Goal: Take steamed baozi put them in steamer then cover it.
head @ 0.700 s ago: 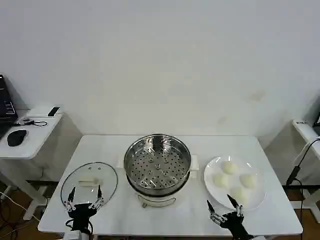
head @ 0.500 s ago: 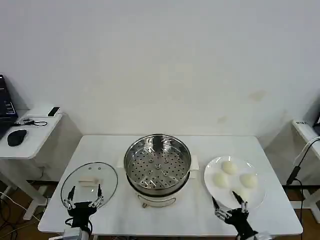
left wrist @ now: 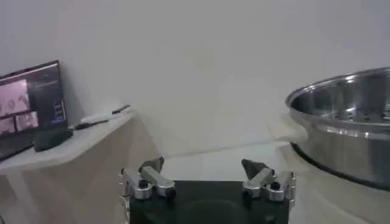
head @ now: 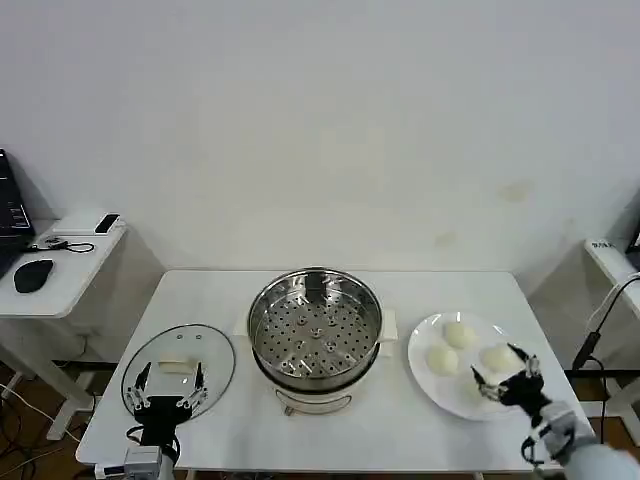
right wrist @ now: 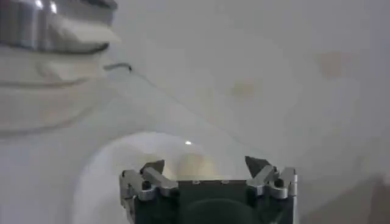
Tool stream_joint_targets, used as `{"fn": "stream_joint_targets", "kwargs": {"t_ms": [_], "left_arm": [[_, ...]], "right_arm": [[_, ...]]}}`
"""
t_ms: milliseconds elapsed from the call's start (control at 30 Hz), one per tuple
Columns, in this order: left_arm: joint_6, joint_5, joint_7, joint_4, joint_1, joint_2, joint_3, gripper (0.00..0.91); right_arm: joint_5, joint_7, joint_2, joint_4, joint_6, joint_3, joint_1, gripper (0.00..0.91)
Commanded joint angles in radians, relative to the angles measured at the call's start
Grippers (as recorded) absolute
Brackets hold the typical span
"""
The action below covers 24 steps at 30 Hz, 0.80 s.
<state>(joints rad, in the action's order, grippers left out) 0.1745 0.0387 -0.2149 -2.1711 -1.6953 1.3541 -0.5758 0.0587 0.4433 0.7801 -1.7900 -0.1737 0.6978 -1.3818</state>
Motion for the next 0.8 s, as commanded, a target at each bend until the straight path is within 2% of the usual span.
{"fn": "stream_joint_targets", "kwargs": {"t_ms": [33,100,167,200,300,333,367,400,433,633,800], "left_arm": [[0.010,0.039,0.028,-0.008,0.001,-0.001,-0.018,0.907],[0.011,0.038,0.031,-0.018,-0.001,-0.005,-0.036,0.907],[0.011,0.039,0.032,-0.028,-0.006,-0.008,-0.048,0.907],[0.011,0.040,0.032,-0.030,-0.008,-0.009,-0.055,0.907],[0.010,0.040,0.033,-0.036,-0.013,-0.009,-0.067,0.907],[0.010,0.040,0.032,-0.038,-0.014,-0.008,-0.070,0.907],[0.010,0.040,0.032,-0.040,-0.015,-0.007,-0.074,0.907],[0.009,0.040,0.032,-0.042,-0.016,-0.005,-0.078,0.907],[0.009,0.040,0.033,-0.044,-0.018,-0.004,-0.081,0.907],[0.010,0.046,0.033,-0.058,-0.017,-0.011,-0.100,0.907],[0.009,0.049,0.033,-0.056,-0.018,-0.013,-0.109,0.907]], "right_arm": [[0.135,0.196,-0.211,0.138,-0.017,-0.067,0.205,0.907],[0.173,0.273,-0.253,0.190,0.003,-0.188,0.332,0.907],[0.207,0.322,-0.273,0.250,0.023,-0.254,0.425,0.907],[0.229,0.377,-0.282,0.285,0.053,-0.331,0.502,0.907],[0.253,0.425,-0.295,0.354,0.076,-0.509,0.673,0.907],[0.266,0.463,-0.294,0.386,0.100,-0.587,0.756,0.907],[0.268,0.475,-0.293,0.403,0.109,-0.615,0.784,0.907],[0.264,0.516,-0.291,0.434,0.144,-0.705,0.853,0.907],[0.265,0.536,-0.290,0.447,0.157,-0.745,0.887,0.907],[0.282,0.603,-0.243,0.546,0.166,-1.039,1.114,0.907],[0.267,0.596,-0.187,0.616,0.179,-1.146,1.187,0.907]]}}
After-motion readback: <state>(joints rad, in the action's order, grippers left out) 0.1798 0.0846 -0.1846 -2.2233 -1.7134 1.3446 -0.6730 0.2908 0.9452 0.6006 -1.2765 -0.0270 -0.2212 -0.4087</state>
